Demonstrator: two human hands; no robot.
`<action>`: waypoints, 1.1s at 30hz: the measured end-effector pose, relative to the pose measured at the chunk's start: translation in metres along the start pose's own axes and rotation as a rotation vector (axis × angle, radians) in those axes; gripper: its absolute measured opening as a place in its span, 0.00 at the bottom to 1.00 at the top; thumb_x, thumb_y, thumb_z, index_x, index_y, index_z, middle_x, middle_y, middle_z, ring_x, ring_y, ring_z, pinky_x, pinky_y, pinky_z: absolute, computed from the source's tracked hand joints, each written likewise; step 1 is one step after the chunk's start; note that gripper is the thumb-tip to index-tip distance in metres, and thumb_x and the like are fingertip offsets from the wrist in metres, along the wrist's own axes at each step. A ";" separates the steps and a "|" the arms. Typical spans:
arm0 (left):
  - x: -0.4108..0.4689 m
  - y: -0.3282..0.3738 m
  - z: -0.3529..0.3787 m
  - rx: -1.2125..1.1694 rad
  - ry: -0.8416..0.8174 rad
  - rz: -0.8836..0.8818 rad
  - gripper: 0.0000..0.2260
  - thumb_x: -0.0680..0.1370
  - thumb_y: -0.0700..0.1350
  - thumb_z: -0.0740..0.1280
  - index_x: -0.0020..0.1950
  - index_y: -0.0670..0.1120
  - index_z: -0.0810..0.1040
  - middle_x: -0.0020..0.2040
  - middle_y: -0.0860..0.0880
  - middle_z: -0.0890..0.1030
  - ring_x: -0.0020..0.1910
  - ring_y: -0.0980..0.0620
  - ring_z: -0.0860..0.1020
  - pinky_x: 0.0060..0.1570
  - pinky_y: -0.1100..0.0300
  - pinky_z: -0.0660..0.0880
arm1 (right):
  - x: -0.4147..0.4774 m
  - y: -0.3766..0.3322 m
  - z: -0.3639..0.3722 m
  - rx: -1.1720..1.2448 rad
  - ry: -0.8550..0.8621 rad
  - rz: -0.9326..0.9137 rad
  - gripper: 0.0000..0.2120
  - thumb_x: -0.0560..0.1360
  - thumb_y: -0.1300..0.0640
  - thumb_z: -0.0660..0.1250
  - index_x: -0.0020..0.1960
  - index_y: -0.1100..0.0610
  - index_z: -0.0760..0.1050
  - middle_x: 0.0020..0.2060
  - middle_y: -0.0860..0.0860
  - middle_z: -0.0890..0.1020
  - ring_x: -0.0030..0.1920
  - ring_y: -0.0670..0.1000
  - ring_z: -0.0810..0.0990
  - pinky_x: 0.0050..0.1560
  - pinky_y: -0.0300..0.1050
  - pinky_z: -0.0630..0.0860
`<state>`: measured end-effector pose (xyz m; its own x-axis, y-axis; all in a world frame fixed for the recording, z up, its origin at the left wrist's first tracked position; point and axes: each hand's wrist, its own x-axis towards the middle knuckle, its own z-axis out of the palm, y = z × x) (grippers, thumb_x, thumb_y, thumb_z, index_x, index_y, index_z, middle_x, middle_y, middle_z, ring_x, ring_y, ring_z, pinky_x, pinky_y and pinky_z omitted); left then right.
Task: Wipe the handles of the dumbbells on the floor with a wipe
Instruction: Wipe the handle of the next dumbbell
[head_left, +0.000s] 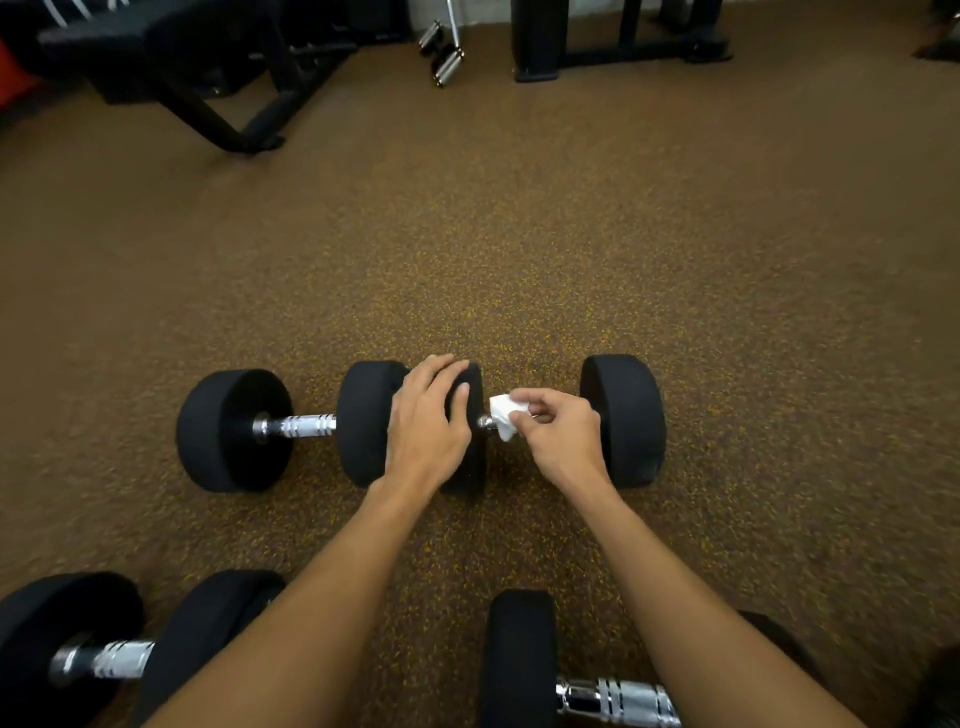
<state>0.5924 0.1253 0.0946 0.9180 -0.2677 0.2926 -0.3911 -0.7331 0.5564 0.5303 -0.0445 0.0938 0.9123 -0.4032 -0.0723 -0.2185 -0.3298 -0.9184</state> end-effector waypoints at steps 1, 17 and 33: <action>0.004 -0.006 0.008 -0.006 -0.004 0.025 0.16 0.87 0.48 0.63 0.74 0.48 0.78 0.74 0.52 0.77 0.77 0.53 0.69 0.78 0.54 0.62 | 0.004 0.004 0.006 -0.010 -0.002 0.001 0.13 0.79 0.59 0.75 0.64 0.52 0.85 0.54 0.46 0.86 0.54 0.43 0.82 0.61 0.44 0.81; -0.005 -0.030 0.050 -0.115 0.271 0.111 0.16 0.87 0.47 0.58 0.70 0.47 0.81 0.70 0.51 0.80 0.75 0.51 0.73 0.74 0.47 0.70 | 0.014 0.037 0.050 -0.644 0.077 -0.319 0.12 0.80 0.49 0.72 0.61 0.48 0.86 0.53 0.50 0.79 0.56 0.54 0.72 0.58 0.53 0.69; -0.004 -0.032 0.056 -0.076 0.322 0.136 0.18 0.87 0.47 0.56 0.70 0.46 0.81 0.70 0.51 0.81 0.74 0.50 0.74 0.74 0.47 0.71 | 0.024 0.049 0.058 -0.548 0.085 -0.352 0.12 0.83 0.48 0.68 0.64 0.47 0.83 0.57 0.44 0.86 0.62 0.49 0.78 0.72 0.57 0.60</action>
<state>0.6052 0.1148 0.0318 0.7941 -0.1405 0.5913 -0.5235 -0.6524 0.5480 0.5615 -0.0211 0.0242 0.9359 -0.2500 0.2482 -0.0767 -0.8323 -0.5489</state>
